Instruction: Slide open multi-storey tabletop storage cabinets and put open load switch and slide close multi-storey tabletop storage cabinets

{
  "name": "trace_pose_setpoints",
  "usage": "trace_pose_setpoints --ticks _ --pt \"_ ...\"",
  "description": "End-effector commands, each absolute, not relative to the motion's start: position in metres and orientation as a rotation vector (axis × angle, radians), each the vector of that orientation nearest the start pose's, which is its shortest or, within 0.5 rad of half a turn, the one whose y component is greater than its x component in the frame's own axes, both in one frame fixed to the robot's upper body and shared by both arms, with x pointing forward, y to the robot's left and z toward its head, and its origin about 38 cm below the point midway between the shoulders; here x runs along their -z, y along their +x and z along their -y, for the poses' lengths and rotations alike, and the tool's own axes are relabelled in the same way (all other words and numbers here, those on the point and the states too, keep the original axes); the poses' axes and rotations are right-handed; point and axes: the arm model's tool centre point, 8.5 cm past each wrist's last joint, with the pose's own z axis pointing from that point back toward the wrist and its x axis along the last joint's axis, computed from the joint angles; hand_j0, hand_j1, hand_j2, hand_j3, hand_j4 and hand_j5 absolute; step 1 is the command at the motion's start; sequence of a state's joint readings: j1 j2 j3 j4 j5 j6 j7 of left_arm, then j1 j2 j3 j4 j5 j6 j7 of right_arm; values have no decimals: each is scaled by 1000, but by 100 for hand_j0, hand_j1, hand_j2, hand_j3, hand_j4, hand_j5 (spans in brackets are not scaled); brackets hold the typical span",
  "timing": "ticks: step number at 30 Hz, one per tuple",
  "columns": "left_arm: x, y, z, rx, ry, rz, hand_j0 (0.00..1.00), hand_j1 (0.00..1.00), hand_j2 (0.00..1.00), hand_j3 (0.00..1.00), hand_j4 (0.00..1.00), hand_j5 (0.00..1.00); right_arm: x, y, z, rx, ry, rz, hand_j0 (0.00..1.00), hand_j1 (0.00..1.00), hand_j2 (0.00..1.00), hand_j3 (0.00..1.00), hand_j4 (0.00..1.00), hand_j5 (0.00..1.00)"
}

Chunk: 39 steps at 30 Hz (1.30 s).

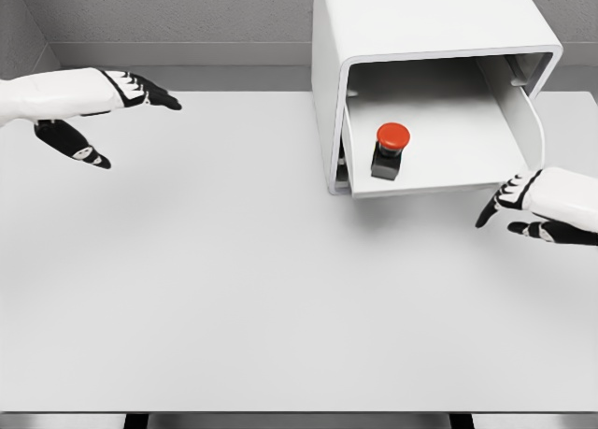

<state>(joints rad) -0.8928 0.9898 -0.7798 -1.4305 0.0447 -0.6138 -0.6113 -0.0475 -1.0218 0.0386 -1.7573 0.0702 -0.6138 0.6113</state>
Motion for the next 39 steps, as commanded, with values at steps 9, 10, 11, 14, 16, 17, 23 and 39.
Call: trace_pose_setpoints --ticks 9,10,11,14,16,17,23,39 --pt "-309 439 -338 1967 272 1529 100 100 100 100 100 100 -246 345 355 -1913 -256 1545 60 60 60 60 60 60" --pt "-309 439 -338 1967 272 1529 100 100 100 100 100 100 -245 347 355 -1914 -257 1542 60 60 60 60 60 60" --pt "-309 439 -338 1967 272 1529 100 100 100 100 100 100 -246 348 354 -1914 -258 1546 60 60 60 60 60 60" --pt "-309 439 -337 1967 269 1529 100 100 100 100 100 100 -245 352 350 -1922 -252 1552 60 60 60 60 60 60" --pt "-309 439 -337 1967 269 1529 100 100 100 100 100 100 -246 355 348 -1920 -252 1556 60 60 60 60 60 60" --pt "-309 439 -337 1967 269 1529 100 100 100 100 100 100 -245 356 347 -1925 -251 1555 60 60 60 60 60 60" --pt "-308 440 -337 1967 268 1530 100 100 100 100 100 100 -239 367 338 -1934 -231 1555 60 60 60 60 60 60" --pt "-308 440 -338 1965 269 1528 100 100 100 100 100 100 -237 396 329 -1925 -238 1553 60 60 60 60 60 60"
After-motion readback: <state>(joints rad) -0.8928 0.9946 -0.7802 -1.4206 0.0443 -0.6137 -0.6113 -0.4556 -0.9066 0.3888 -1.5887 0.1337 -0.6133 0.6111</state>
